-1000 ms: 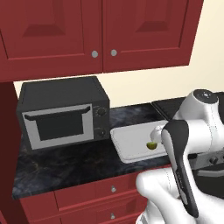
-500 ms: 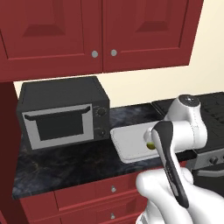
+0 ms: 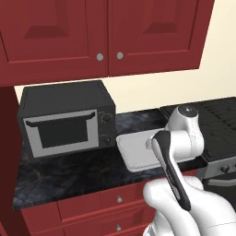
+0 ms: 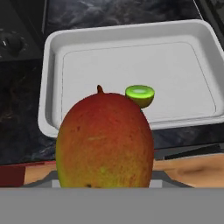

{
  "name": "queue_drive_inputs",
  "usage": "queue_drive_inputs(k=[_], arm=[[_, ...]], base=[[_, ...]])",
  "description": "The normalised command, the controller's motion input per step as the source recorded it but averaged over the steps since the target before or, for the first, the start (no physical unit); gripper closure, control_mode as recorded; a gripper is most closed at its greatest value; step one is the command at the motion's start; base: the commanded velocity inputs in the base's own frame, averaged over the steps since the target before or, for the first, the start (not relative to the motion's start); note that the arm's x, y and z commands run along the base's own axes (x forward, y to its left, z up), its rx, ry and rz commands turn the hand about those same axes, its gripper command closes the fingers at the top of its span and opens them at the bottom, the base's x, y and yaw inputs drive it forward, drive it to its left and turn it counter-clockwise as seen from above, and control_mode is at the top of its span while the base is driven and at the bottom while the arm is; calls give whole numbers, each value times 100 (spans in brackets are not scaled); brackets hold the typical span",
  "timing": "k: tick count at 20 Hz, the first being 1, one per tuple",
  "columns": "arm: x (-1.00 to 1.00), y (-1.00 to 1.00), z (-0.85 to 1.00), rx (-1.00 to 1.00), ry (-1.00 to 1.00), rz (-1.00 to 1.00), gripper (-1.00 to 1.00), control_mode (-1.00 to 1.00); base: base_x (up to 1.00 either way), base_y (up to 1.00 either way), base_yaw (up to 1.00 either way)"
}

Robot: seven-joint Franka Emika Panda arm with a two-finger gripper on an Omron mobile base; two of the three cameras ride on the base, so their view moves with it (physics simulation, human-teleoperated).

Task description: Pick the kiwi and mango from the fridge and place them inside the tupperware on the counter.

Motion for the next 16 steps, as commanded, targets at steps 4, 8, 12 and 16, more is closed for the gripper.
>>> queue_drive_inputs(k=[4,8,12,16], arm=[[47,0,-28,0,0,0,100,-100],[42,0,-31,0,2,0,100,-100],[38,0,-31,0,2,0,100,-100],[37,0,-26,0,3,0,100,-100]], base=[[0,0,0],[0,0,0],[0,0,0],[0,0,0]])
